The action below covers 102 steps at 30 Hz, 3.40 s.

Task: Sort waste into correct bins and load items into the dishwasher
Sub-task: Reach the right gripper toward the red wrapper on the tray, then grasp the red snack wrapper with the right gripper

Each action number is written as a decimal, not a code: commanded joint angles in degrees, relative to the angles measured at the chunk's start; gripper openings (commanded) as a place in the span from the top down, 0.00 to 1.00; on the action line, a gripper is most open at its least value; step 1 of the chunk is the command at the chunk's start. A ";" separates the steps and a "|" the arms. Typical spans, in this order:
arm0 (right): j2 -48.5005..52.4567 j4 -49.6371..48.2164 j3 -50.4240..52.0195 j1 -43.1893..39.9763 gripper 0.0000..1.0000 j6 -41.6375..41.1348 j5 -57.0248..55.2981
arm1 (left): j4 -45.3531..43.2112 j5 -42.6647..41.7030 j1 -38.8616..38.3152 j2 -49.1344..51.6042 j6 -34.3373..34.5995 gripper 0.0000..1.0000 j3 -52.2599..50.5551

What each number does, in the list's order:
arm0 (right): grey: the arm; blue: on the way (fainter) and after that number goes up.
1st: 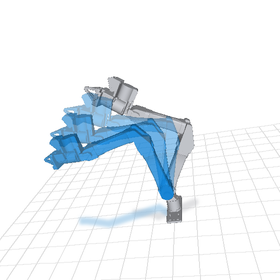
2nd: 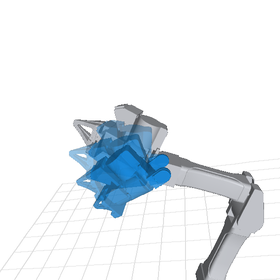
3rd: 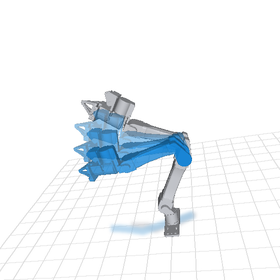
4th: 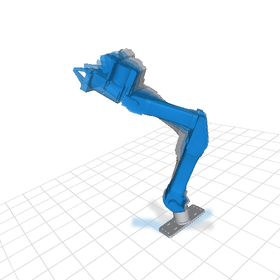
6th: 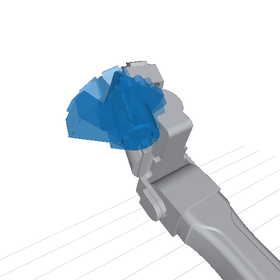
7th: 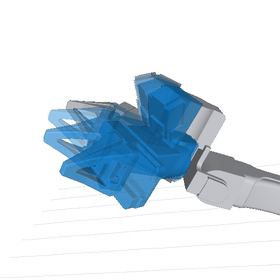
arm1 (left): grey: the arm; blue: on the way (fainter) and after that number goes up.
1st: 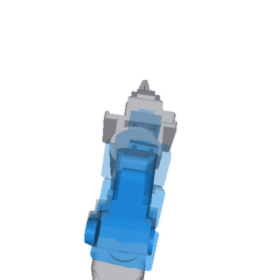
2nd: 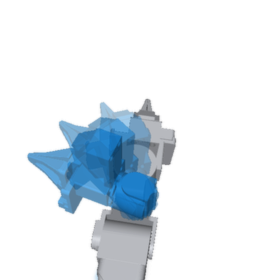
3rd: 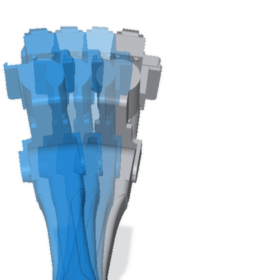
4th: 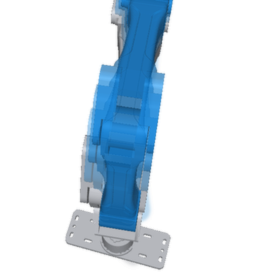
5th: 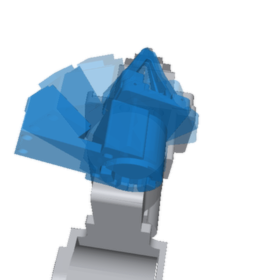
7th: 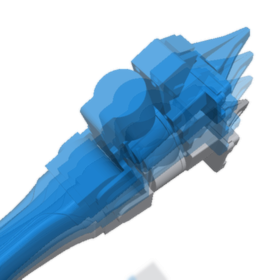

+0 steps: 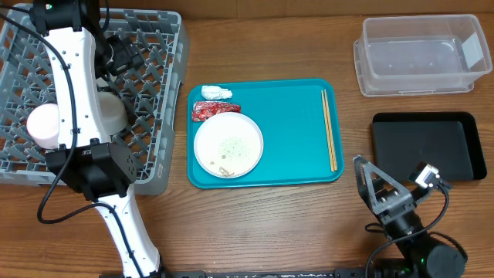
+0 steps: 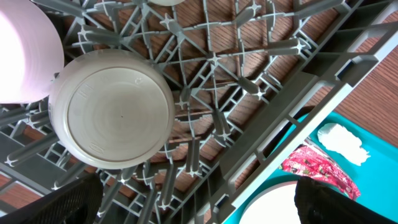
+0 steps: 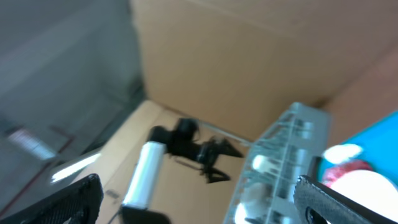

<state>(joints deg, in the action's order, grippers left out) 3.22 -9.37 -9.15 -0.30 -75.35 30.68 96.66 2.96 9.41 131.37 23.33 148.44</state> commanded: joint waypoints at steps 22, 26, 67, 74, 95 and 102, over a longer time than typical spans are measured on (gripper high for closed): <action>11.43 15.08 -16.81 -18.88 0.00 17.64 -14.73 | 0.15 -0.46 -0.07 -0.72 -1.29 0.00 0.81; 11.43 13.25 -16.83 -19.10 0.00 28.13 -13.11 | 0.15 -0.46 -0.07 -0.72 -1.27 0.00 0.81; 88.85 70.20 -90.01 29.99 0.00 70.90 -30.91 | 0.15 -0.46 -0.09 -0.72 -1.29 0.00 0.81; 100.10 55.91 -91.45 33.42 0.00 70.66 -27.85 | 0.15 -0.46 -0.09 -0.72 -1.27 0.00 0.81; 121.72 40.98 -91.32 37.00 0.28 77.68 -24.11 | 0.15 -0.46 -0.04 -0.72 -1.29 0.00 0.81; 125.59 39.98 -91.32 37.35 0.33 79.91 -23.98 | 0.15 -0.46 -0.07 -0.72 -1.29 0.00 0.81</action>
<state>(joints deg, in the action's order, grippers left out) 126.19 31.00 -99.29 37.21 2.81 6.26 96.68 2.57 9.41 131.37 23.33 148.44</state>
